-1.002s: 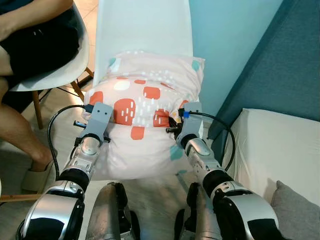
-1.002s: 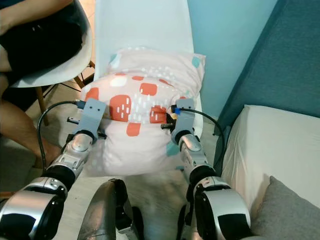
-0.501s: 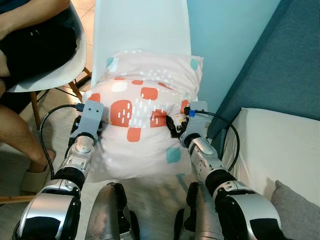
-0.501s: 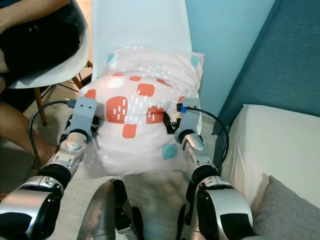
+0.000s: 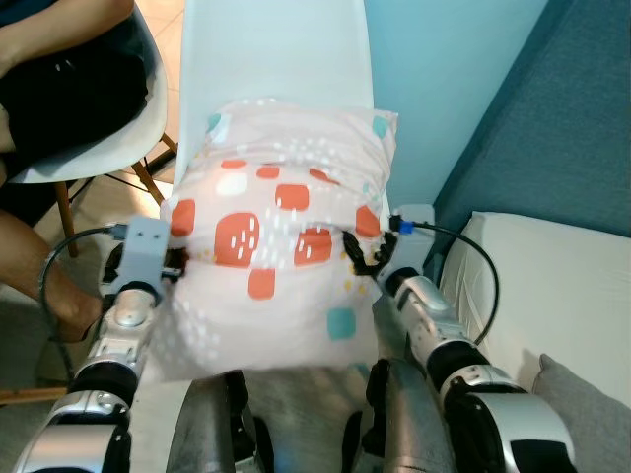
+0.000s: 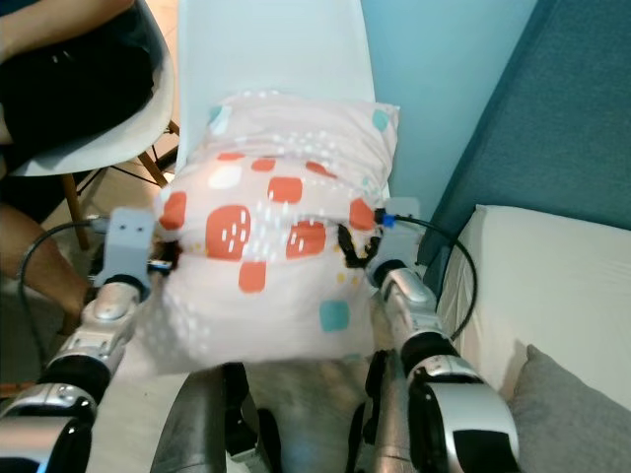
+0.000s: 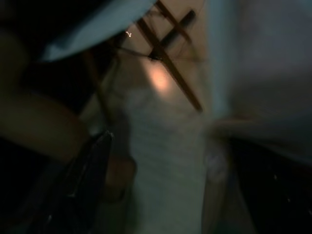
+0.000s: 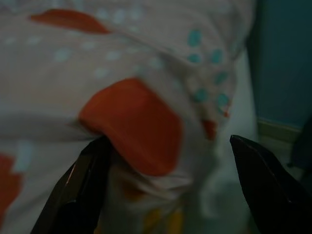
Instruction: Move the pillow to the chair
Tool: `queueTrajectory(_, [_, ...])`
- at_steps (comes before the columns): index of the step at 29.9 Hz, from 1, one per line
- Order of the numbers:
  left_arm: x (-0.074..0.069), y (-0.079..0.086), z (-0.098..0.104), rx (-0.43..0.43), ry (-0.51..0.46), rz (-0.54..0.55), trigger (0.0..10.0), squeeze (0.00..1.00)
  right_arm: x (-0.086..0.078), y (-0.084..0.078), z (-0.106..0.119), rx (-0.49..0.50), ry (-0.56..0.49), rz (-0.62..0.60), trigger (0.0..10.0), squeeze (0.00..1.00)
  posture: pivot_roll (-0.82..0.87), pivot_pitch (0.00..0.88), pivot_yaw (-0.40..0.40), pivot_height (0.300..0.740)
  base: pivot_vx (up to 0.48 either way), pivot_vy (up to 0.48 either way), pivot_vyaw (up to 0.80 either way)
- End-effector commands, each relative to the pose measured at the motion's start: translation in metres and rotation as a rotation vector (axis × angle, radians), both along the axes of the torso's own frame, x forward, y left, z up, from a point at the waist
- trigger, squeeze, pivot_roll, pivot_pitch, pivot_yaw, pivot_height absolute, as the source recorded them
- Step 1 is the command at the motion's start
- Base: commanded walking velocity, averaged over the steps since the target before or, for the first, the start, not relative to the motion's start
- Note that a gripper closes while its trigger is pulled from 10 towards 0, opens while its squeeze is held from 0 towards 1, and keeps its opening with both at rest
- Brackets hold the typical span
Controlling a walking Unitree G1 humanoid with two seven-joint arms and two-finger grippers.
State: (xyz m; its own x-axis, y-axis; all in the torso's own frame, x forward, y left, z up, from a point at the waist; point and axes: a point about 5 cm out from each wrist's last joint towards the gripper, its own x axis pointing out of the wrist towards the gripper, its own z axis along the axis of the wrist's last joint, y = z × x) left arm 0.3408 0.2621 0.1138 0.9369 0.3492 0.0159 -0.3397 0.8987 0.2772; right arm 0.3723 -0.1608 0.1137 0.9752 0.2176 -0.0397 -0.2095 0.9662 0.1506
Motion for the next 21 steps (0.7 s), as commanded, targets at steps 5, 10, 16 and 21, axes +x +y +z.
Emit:
queueTrajectory(5, [-0.027,0.045,0.004,0.019,-0.04,0.219,10.0,0.24,-0.013,-0.046,0.003,0.059,-0.083,-0.164,10.0,0.0,0.03,0.25,-0.066,0.563,0.0,0.0,0.0])
queueTrajectory(10, [-0.038,0.071,0.026,0.031,-0.133,0.329,10.0,0.0,-0.021,-0.058,-0.005,0.093,-0.061,-0.217,10.0,0.0,0.03,0.224,-0.068,0.563,0.0,0.0,0.0])
queueTrajectory(16, [-0.033,0.059,0.024,0.002,-0.087,0.228,10.0,0.0,-0.025,-0.044,-0.021,0.005,0.027,-0.13,10.0,0.0,0.03,0.209,-0.066,0.563,0.0,0.0,0.0])
queueTrajectory(21, [-0.033,0.042,0.018,0.006,-0.055,0.127,10.0,0.0,-0.034,-0.044,-0.044,-0.334,0.17,-0.05,10.0,0.0,0.03,0.201,-0.07,0.563,0.0,0.0,0.0])
